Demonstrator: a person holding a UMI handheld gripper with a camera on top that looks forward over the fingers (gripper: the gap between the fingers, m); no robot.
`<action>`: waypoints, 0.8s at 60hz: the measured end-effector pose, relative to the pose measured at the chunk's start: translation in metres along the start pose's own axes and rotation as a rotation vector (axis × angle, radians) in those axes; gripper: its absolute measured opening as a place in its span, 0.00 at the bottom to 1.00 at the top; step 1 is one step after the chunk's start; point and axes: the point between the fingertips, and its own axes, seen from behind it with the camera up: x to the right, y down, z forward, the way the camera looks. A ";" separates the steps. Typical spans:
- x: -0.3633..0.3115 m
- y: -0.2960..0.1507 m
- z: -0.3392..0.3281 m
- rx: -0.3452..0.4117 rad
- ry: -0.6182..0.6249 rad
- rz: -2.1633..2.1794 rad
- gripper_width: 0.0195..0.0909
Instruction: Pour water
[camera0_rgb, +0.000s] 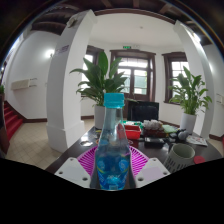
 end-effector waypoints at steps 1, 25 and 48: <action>0.000 -0.001 -0.001 0.007 0.001 0.001 0.33; 0.020 -0.003 0.010 -0.003 0.042 0.211 0.28; 0.069 -0.038 0.019 0.156 -0.024 1.309 0.30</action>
